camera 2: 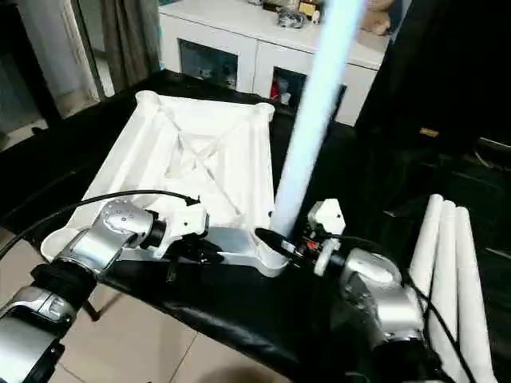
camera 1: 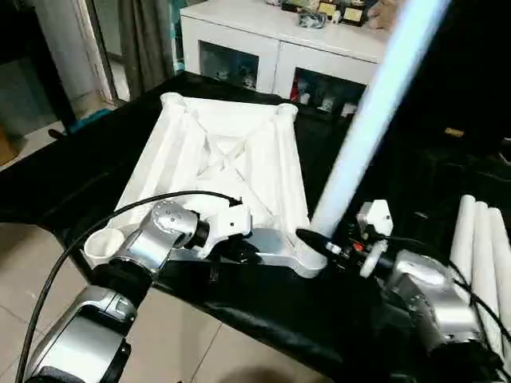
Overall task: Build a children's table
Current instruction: Rotate leg to tighten
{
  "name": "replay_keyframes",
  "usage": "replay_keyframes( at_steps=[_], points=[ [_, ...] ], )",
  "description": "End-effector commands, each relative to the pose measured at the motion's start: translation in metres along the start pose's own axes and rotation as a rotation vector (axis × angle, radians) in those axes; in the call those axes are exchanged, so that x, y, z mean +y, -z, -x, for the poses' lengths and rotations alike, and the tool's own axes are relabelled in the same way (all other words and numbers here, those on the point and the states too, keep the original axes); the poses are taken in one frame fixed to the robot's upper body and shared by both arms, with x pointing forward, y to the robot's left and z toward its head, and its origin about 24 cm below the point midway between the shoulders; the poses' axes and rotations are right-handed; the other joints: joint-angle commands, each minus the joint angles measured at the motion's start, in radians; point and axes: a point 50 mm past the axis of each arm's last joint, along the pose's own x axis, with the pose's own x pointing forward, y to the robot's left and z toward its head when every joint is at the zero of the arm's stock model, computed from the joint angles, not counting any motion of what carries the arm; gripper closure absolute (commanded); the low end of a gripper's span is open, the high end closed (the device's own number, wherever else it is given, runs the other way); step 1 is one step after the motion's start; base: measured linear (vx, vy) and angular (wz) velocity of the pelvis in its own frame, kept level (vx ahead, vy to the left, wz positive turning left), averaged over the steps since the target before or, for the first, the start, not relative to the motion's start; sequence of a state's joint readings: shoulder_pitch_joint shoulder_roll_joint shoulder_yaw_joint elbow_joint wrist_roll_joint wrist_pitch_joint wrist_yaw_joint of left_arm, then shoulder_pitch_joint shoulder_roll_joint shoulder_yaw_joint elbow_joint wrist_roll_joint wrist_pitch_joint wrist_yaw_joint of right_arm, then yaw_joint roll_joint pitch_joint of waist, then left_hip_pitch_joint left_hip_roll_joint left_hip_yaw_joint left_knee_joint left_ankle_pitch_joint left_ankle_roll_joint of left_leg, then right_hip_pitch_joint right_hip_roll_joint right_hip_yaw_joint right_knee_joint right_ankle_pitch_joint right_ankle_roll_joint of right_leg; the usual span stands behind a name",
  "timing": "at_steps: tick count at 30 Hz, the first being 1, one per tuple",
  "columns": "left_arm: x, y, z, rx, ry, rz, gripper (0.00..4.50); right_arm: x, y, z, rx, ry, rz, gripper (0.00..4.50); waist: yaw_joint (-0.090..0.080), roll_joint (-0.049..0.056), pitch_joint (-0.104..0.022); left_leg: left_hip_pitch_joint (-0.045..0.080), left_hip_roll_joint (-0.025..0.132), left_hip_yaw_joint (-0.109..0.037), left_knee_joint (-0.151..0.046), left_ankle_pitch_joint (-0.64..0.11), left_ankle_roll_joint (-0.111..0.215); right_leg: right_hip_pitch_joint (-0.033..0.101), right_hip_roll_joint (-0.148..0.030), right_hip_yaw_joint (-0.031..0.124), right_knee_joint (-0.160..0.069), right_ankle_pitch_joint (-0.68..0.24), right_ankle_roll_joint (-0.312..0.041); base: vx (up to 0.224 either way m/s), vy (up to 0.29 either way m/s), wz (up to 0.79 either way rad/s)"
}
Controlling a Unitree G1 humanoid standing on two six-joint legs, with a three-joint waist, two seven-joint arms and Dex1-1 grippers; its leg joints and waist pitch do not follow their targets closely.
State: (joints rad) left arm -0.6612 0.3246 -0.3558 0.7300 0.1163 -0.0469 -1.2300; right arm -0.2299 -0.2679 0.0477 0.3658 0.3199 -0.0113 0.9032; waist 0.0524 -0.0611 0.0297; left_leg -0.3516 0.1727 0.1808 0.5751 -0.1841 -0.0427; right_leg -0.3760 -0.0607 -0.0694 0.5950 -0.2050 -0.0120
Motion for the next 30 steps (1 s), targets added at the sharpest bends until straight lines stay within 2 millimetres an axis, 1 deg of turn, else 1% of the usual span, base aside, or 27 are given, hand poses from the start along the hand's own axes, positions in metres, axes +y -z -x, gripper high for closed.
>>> replay_keyframes(
  at_steps=[1, 3, 4, 6, 8, 9, 10, 11, 12, 13, 14, 15, 16, 17, 18, 19, 20, 21, 22, 23, 24, 25, 26, 27, 28, 29, 30],
  points=[
    [0.006, -0.007, -0.002, -0.027, -0.071, 0.015, 4.5, -0.002, 0.053, 0.015, 0.218, 0.177, -0.115, 2.59, -0.006, 0.008, -0.018, 0.01, 0.074, -0.053, -0.089, -0.475, -0.033, 0.005, -0.117, 0.051, -0.121, -0.647, -0.092, 0.0, 0.0, 0.0],
    [0.009, -0.009, -0.006, -0.039, -0.111, 0.06, 4.5, -0.005, 0.056, 0.01, 0.2, 0.289, -0.138, 2.59, -0.017, 0.012, -0.016, 0.015, 0.075, -0.061, -0.093, -0.534, -0.055, 0.001, -0.117, 0.043, -0.126, -0.673, -0.081, -0.034, 0.021, -0.07],
    [0.009, -0.009, -0.007, -0.042, -0.115, 0.067, 4.5, -0.005, 0.057, 0.009, 0.2, 0.307, -0.141, 2.59, -0.027, 0.017, -0.012, 0.026, 0.074, -0.068, -0.093, -0.602, -0.066, -0.003, -0.114, 0.03, -0.137, -0.686, -0.074, -0.067, 0.041, -0.13],
    [0.009, -0.011, -0.008, -0.049, -0.118, 0.072, 4.5, -0.006, 0.058, 0.008, 0.201, 0.337, -0.144, 2.59, -0.04, 0.023, -0.008, 0.026, 0.075, -0.077, -0.101, -0.684, -0.07, 0.008, -0.11, 0.009, -0.146, -0.681, -0.058, -0.053, 0.061, -0.16],
    [0.009, -0.012, -0.01, -0.061, -0.126, 0.087, 4.5, -0.007, 0.06, 0.004, 0.196, 0.382, -0.132, 2.59, -0.055, 0.042, -0.003, 0.027, 0.083, -0.088, -0.125, -0.808, -0.091, 0.025, -0.102, -0.024, -0.14, -0.588, -0.064, -0.035, 0.065, -0.13],
    [0.01, -0.012, -0.012, -0.063, -0.146, 0.098, 4.5, -0.005, 0.061, -0.001, 0.177, 0.401, -0.155, 2.59, -0.063, 0.04, -0.003, 0.023, 0.086, -0.089, -0.133, -0.837, -0.095, 0.033, -0.1, -0.03, -0.131, -0.55, -0.068, 0.0, 0.0, 0.0],
    [0.01, -0.012, -0.012, -0.062, -0.148, 0.102, 4.5, -0.004, 0.061, -0.003, 0.176, 0.407, -0.154, 2.59, -0.06, 0.05, 0.004, 0.008, 0.092, -0.088, -0.159, -0.894, -0.111, 0.044, -0.094, -0.026, -0.103, -0.509, -0.081, 0.0, 0.0, 0.0],
    [0.01, -0.012, -0.012, -0.062, -0.148, 0.102, 4.5, -0.004, 0.061, -0.003, 0.176, 0.409, -0.153, 2.59, -0.052, 0.048, 0.007, 0.011, 0.089, -0.067, -0.173, -0.92, -0.119, 0.037, -0.081, -0.027, -0.087, -0.507, -0.092, -0.062, 0.003, 0.05],
    [0.011, -0.012, -0.012, -0.061, -0.148, 0.105, 4.5, -0.004, 0.062, -0.004, 0.177, 0.413, -0.15, 2.59, -0.051, 0.044, 0.01, 0.011, 0.086, -0.057, -0.178, -0.92, -0.118, 0.036, -0.076, -0.028, -0.086, -0.525, -0.088, -0.06, -0.018, 0.1],
    [0.012, -0.012, -0.011, -0.053, -0.158, 0.109, 4.5, -0.003, 0.062, -0.008, 0.182, 0.42, -0.145, 2.59, -0.04, 0.037, 0.006, 0.021, 0.077, -0.039, -0.174, -0.875, -0.111, 0.032, -0.079, -0.023, -0.091, -0.579, -0.076, 0.0, 0.0, 0.0],
    [0.012, -0.012, -0.011, -0.051, -0.16, 0.11, 4.5, -0.003, 0.062, -0.008, 0.182, 0.424, -0.144, 2.59, -0.042, 0.022, 0.002, 0.069, 0.058, -0.038, -0.12, -0.782, -0.094, -0.005, -0.113, -0.018, -0.151, -0.692, -0.057, 0.0, 0.0, 0.0],
    [0.013, -0.012, -0.011, -0.047, -0.17, 0.117, 4.5, -0.003, 0.063, -0.01, 0.184, 0.44, -0.147, 2.59, -0.046, 0.024, 0.021, 0.112, 0.04, -0.037, -0.066, -0.733, -0.077, -0.05, -0.125, -0.053, -0.227, -0.822, -0.023, 0.002, -0.012, -0.19],
    [0.013, -0.012, -0.011, -0.046, -0.174, 0.12, 4.5, -0.004, 0.063, -0.011, 0.189, 0.449, -0.145, 2.59, -0.067, 0.018, 0.027, 0.129, 0.008, -0.03, 0.038, -0.504, -0.037, -0.044, -0.154, -0.129, -0.308, -0.977, 0.059, 0.002, -0.012, -0.19],
    [0.013, -0.012, -0.011, -0.046, -0.174, 0.122, 4.5, -0.004, 0.064, -0.011, 0.191, 0.452, -0.145, 2.59, -0.086, 0.053, 0.018, 0.082, 0.057, -0.049, -0.011, -0.501, -0.033, 0.056, -0.151, -0.213, -0.274, -0.795, 0.102, 0.063, 0.091, -0.43],
    [0.013, -0.012, -0.011, -0.043, -0.176, 0.126, 4.5, -0.005, 0.064, -0.012, 0.199, 0.465, -0.148, 2.59, -0.062, 0.089, 0.014, -0.031, 0.111, -0.071, -0.121, -0.685, -0.042, 0.174, -0.118, -0.161, -0.038, -0.514, 0.048, 0.111, 0.157, -0.26],
    [0.014, -0.011, -0.01, -0.035, -0.183, 0.128, 4.5, -0.008, 0.065, -0.013, 0.222, 0.495, -0.139, 2.59, -0.018, 0.107, 0.032, -0.073, 0.044, 0.003, -0.204, -0.946, -0.169, 0.142, -0.004, -0.15, 0.058, -0.102, -0.035, 0.111, 0.157, -0.26],
    [0.014, -0.011, -0.01, -0.033, -0.185, 0.133, 4.5, -0.009, 0.066, -0.014, 0.232, 0.514, -0.136, 2.59, -0.009, 0.062, 0.012, -0.036, 0.069, -0.022, -0.224, -0.955, -0.145, 0.133, -0.026, -0.064, 0.095, -0.214, -0.022, 0.063, -0.007, 0.11],
    [0.014, -0.011, -0.01, -0.032, -0.188, 0.138, 4.5, -0.011, 0.066, -0.014, 0.242, 0.535, -0.132, 2.59, 0.007, 0.026, -0.006, 0.005, 0.062, -0.025, -0.178, -0.791, -0.153, 0.096, -0.08, -0.004, 0.041, -0.424, -0.015, 0.1, -0.17, 0.0],
    [0.015, -0.01, -0.01, -0.029, -0.197, 0.144, 4.5, -0.012, 0.067, -0.014, 0.25, 0.557, -0.134, 2.59, 0.002, -0.008, 0.0, 0.079, 0.04, -0.063, 0.051, -0.374, -0.082, -0.02, -0.25, 0.053, -0.157, -0.935, -0.056, 0.1, -0.17, 0.0],
    [0.015, -0.01, -0.01, -0.025, -0.209, 0.15, 4.5, -0.014, 0.068, -0.014, 0.262, 0.587, -0.138, 2.6, 0.01, -0.015, -0.012, 0.008, 0.035, -0.079, 0.051, -0.163, -0.022, 0.045, -0.254, 0.08, -0.153, -0.899, -0.068, 0.151, -0.08, -0.45],
    [0.016, -0.01, -0.011, -0.02, -0.221, 0.158, 4.5, -0.016, 0.069, -0.014, 0.273, 0.615, -0.139, 2.6, 0.025, 0.006, -0.026, -0.065, 0.044, -0.082, -0.02, 0.047, -0.02, 0.114, -0.182, 0.034, -0.091, -0.579, -0.099, 0.092, 0.028, -0.32],
    [0.017, -0.01, -0.013, -0.01, -0.253, 0.173, 4.5, -0.019, 0.071, -0.015, 0.297, 0.668, -0.146, 2.6, 0.016, 0.022, -0.035, -0.013, 0.06, -0.083, -0.064, 0.147, -0.014, 0.072, -0.087, -0.003, -0.034, -0.128, -0.134, 0.092, 0.028, -0.32],
    [0.018, -0.013, -0.022, -0.01, -0.321, 0.23, 4.5, -0.023, 0.073, -0.017, 0.342, 0.757, -0.136, 2.6, 0.001, 0.033, -0.04, 0.01, 0.064, -0.083, -0.051, 0.159, 0.009, 0.06, -0.082, 0.011, -0.009, 0.102, -0.191, 0.0, 0.0, 0.0],
    [0.018, -0.013, -0.022, -0.01, -0.321, 0.23, 4.5, -0.023, 0.073, -0.017, 0.342, 0.757, -0.136, 2.6, -0.005, 0.036, -0.042, 0.011, 0.06, -0.076, -0.05, 0.161, 0.024, 0.063, -0.087, 0.016, -0.009, 0.165, -0.22, 0.0, 0.0, 0.0],
    [0.018, -0.015, -0.027, -0.017, -0.354, 0.265, 4.5, -0.024, 0.074, -0.019, 0.345, 0.795, -0.164, 2.6, -0.005, 0.036, -0.041, 0.0, 0.058, -0.068, -0.056, 0.108, 0.058, 0.076, -0.098, 0.019, -0.019, 0.187, -0.248, 0.0, 0.0, 0.0],
    [0.018, -0.017, -0.031, -0.021, -0.372, 0.288, 4.5, -0.024, 0.075, -0.02, 0.344, 0.818, -0.184, 2.6, 0.0, 0.037, -0.037, -0.003, 0.057, -0.064, -0.061, 0.053, 0.064, 0.076, -0.101, 0.02, -0.026, 0.151, -0.253, 0.0, 0.0, 0.0],
    [0.016, -0.019, -0.036, -0.022, -0.382, 0.312, 4.5, -0.025, 0.074, -0.024, 0.351, 0.843, -0.191, 2.6, 0.004, 0.031, -0.031, -0.003, 0.06, -0.057, -0.071, -0.067, 0.054, 0.077, -0.104, 0.025, -0.04, 0.037, -0.25, 0.0, 0.0, 0.0]
  ],
)
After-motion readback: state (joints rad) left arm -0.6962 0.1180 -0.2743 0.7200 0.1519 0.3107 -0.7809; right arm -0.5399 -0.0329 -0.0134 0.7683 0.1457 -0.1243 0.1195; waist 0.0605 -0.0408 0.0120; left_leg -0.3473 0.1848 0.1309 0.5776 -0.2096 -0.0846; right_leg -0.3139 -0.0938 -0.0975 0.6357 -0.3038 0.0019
